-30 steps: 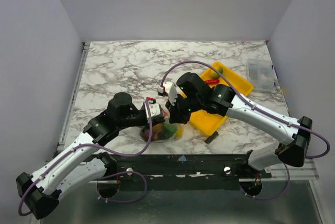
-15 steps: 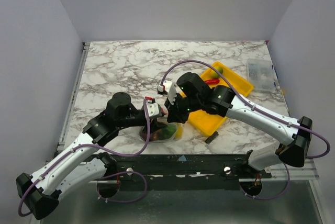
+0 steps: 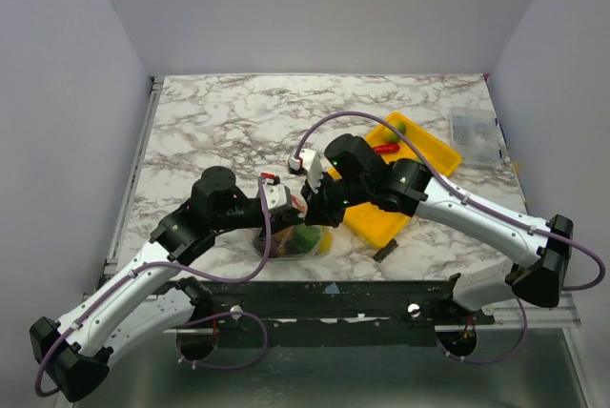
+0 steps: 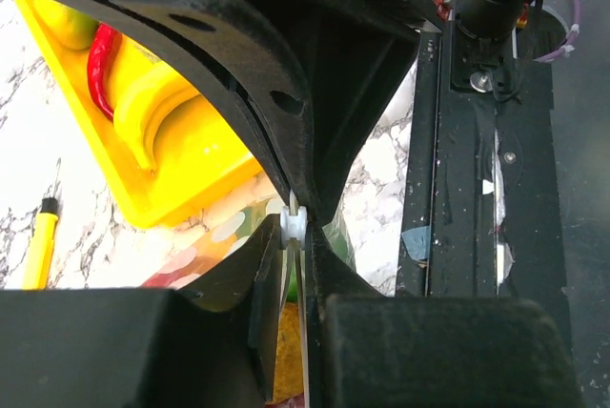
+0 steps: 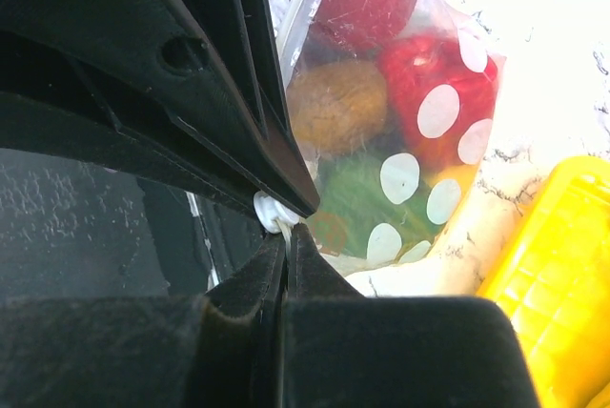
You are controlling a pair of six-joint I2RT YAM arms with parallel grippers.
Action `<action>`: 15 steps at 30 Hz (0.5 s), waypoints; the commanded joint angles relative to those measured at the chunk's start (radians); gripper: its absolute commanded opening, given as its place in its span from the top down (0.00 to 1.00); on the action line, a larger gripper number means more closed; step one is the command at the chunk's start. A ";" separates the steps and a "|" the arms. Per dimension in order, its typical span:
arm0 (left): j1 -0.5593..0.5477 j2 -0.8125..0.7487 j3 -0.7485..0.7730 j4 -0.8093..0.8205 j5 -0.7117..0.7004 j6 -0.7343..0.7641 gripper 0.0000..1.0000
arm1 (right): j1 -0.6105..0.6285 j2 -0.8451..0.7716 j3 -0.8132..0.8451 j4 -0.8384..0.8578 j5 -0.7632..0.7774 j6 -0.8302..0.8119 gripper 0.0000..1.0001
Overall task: Place the food in the zip-top bag and seal the zipper
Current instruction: Zip the zipper food storage bag at the center of the board.
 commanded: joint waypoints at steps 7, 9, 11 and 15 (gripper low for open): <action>0.012 -0.013 0.006 0.096 0.114 -0.062 0.95 | 0.013 -0.031 -0.026 0.095 0.073 0.028 1.00; 0.014 -0.013 0.006 0.095 0.117 -0.062 0.95 | 0.015 -0.030 -0.026 0.103 0.087 0.036 1.00; 0.014 -0.016 0.006 0.093 0.109 -0.060 1.00 | 0.016 -0.032 -0.029 0.122 0.139 0.082 1.00; 0.014 -0.052 -0.024 0.135 0.062 -0.071 1.00 | 0.016 -0.050 -0.067 0.186 0.370 0.216 1.00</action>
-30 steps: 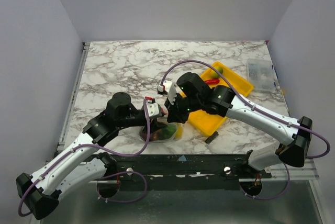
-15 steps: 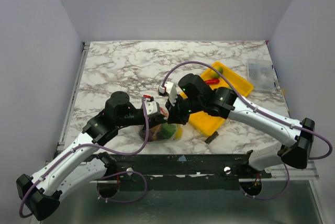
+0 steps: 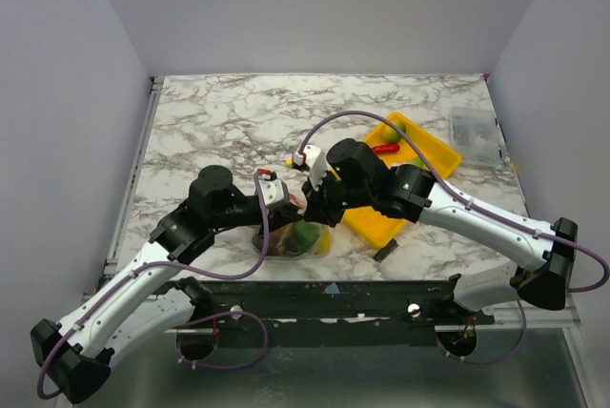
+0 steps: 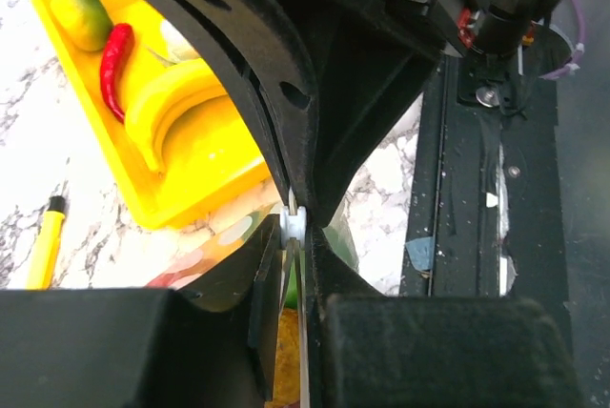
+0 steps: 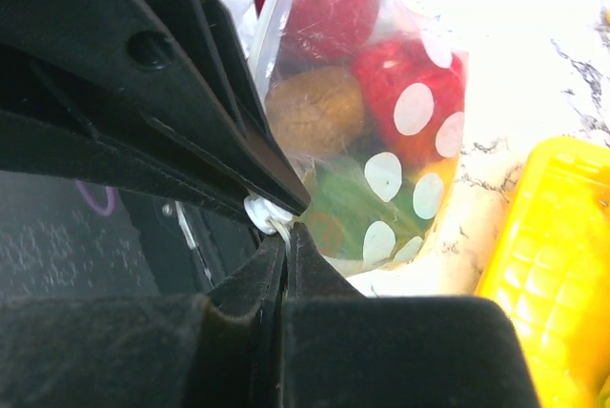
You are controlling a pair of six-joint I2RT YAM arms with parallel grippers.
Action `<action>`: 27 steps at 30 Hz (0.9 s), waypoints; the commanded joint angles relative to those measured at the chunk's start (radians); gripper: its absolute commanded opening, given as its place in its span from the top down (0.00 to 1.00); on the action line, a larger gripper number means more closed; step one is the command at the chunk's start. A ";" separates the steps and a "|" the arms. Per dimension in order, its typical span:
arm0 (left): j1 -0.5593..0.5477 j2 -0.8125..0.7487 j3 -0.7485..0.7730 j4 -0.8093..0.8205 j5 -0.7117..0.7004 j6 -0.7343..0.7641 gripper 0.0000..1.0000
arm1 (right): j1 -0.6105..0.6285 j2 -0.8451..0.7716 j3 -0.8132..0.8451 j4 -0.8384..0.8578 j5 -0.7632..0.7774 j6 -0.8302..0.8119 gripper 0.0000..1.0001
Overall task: Place the food in the zip-top bag and seal the zipper
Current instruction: Zip the zipper food storage bag at the center of the board.
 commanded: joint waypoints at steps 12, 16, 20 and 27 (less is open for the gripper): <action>-0.008 -0.114 0.031 -0.089 -0.141 -0.051 1.00 | -0.013 -0.100 -0.219 0.269 0.513 0.369 1.00; -0.007 -0.168 0.017 -0.130 -0.183 -0.051 1.00 | -0.017 -0.132 -0.245 0.289 0.534 0.389 1.00; -0.007 -0.215 0.039 -0.207 -0.240 -0.050 1.00 | -0.026 -0.153 -0.253 0.289 0.569 0.391 1.00; -0.007 -0.278 0.077 -0.323 -0.327 -0.042 1.00 | -0.080 -0.166 -0.298 0.323 0.582 0.399 1.00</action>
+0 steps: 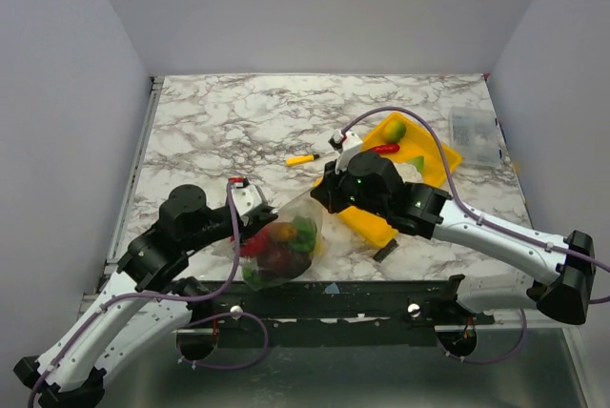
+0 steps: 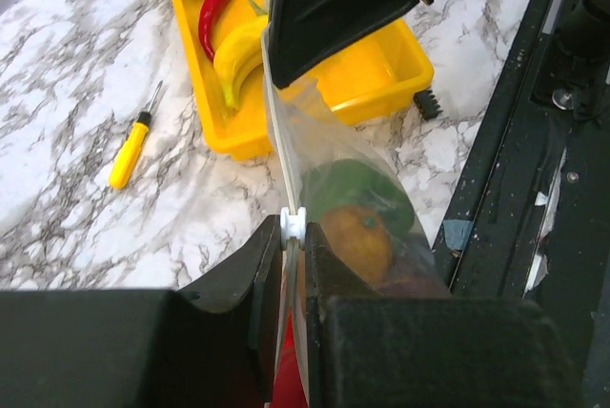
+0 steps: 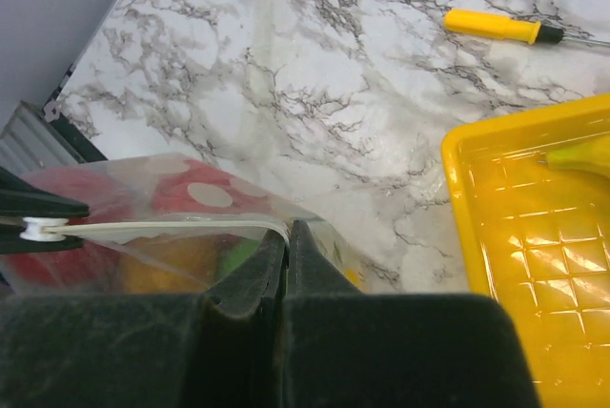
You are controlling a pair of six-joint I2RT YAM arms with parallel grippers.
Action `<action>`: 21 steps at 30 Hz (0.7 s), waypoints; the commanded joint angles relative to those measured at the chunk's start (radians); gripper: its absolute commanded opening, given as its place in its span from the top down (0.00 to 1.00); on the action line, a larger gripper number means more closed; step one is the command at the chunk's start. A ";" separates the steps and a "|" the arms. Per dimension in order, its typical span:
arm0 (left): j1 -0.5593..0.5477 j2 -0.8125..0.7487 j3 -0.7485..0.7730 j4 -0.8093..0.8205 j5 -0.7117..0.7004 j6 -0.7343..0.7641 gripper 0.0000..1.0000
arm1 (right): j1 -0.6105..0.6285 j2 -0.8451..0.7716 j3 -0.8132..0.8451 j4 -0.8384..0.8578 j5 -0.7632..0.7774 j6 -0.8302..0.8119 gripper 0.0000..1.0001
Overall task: Place the food in the zip-top bag and seal the zipper
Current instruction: Zip the zipper food storage bag at the center of the board.
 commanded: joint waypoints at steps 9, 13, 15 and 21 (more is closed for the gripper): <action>-0.003 -0.110 0.082 -0.241 -0.135 0.025 1.00 | -0.180 -0.044 -0.088 0.040 0.123 -0.011 1.00; -0.003 -0.139 0.102 -0.293 -0.230 0.031 1.00 | -0.198 -0.036 -0.100 0.057 0.115 -0.018 1.00; -0.003 -0.169 0.108 -0.296 -0.248 0.030 1.00 | -0.203 -0.022 -0.105 0.070 0.107 -0.019 1.00; -0.003 -0.213 0.142 -0.327 -0.304 0.055 1.00 | -0.246 0.013 -0.125 0.123 0.059 -0.023 1.00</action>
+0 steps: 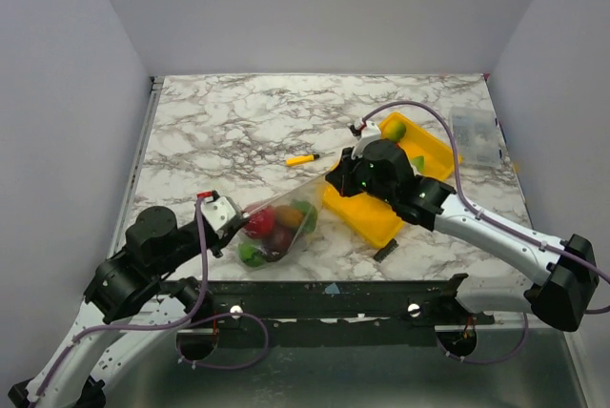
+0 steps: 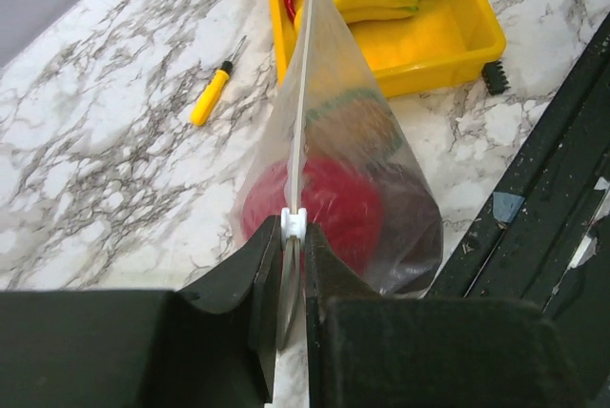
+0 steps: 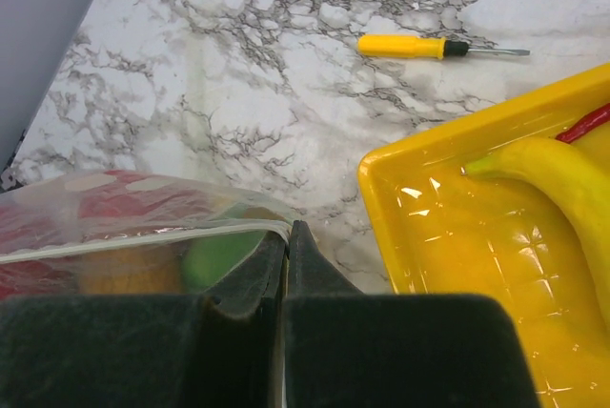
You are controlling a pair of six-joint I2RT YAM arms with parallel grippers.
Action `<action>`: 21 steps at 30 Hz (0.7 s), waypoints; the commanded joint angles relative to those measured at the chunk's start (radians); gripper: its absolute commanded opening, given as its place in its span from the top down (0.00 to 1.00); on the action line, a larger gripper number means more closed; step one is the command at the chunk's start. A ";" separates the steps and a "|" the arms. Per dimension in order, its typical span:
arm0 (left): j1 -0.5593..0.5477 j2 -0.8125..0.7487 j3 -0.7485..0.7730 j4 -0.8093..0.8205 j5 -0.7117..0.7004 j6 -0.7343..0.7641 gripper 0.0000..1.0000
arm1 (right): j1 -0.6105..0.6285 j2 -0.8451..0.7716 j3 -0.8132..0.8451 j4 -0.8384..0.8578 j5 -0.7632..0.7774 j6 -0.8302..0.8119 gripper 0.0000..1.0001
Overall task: Place the food in the zip-top bag and seal the zipper
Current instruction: Zip the zipper food storage bag at the center of the board.
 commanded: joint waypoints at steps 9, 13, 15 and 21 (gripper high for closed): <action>-0.002 -0.033 0.134 -0.213 -0.185 0.083 1.00 | -0.093 0.064 -0.028 0.104 -0.081 -0.077 1.00; -0.001 -0.037 0.110 -0.200 -0.222 0.079 1.00 | -0.086 0.063 -0.054 0.202 -0.263 -0.093 1.00; -0.002 -0.045 0.088 -0.175 -0.272 0.065 0.76 | -0.076 0.086 -0.045 0.204 -0.289 -0.095 1.00; -0.001 -0.064 0.121 -0.119 -0.336 0.062 0.19 | -0.068 0.209 0.011 0.307 -0.340 -0.048 1.00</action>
